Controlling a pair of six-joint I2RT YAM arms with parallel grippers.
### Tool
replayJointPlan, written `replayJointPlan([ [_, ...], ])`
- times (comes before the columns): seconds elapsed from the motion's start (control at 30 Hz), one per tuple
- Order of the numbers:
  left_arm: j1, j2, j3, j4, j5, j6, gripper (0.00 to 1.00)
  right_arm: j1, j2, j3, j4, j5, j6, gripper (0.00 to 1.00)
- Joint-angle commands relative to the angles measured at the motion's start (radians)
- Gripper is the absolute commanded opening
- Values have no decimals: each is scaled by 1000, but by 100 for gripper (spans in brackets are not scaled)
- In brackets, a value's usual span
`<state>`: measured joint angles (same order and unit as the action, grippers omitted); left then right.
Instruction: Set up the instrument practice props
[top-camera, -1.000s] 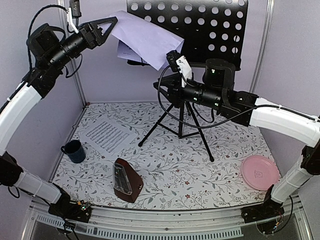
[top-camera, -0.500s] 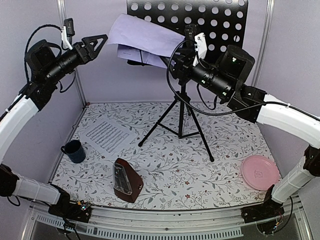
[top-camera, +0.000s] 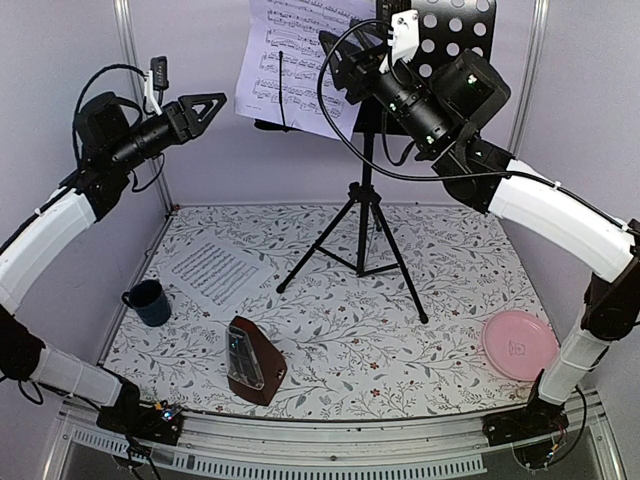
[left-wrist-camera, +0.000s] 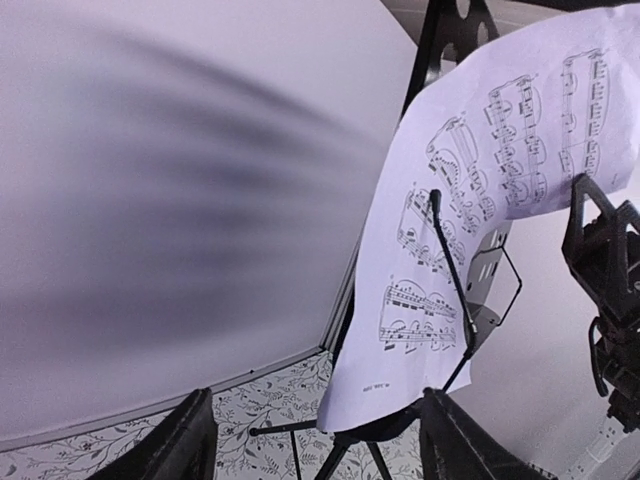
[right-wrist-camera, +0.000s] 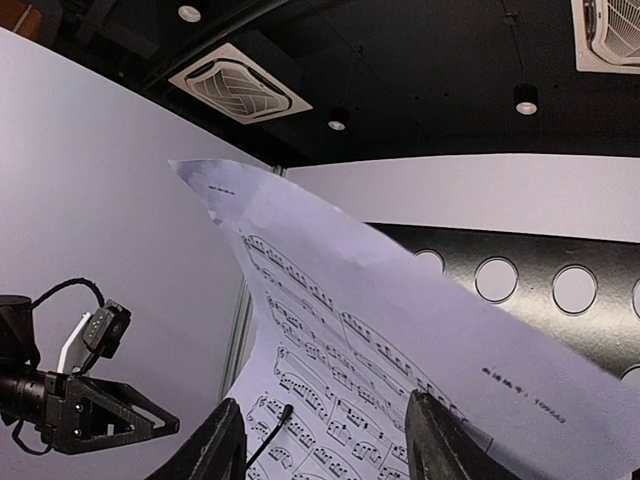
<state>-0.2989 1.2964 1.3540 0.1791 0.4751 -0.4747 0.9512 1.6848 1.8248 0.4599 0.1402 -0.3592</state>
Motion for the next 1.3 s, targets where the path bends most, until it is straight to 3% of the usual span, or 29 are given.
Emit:
replayJointPlan([
  [0.0, 8, 58, 49, 59, 96, 1, 69, -40, 44, 76, 35, 39, -35, 56],
  [0.2, 8, 105, 86, 96, 148, 1, 68, -63, 73, 125, 28, 30, -52, 57],
  [0.53, 0, 162, 139, 146, 204, -22, 54, -97, 118, 198, 11, 41, -70, 60],
  [0.73, -8, 175, 132, 154, 222, -28, 38, -106, 140, 225, 9, 43, -77, 60],
  [1.0, -10, 132, 47, 186, 191, -40, 5, -109, 141, 234, 7, 41, -86, 61],
  [1.27, -37, 104, -54, 237, 150, -58, 0, -109, 137, 230, 2, 30, -80, 64],
])
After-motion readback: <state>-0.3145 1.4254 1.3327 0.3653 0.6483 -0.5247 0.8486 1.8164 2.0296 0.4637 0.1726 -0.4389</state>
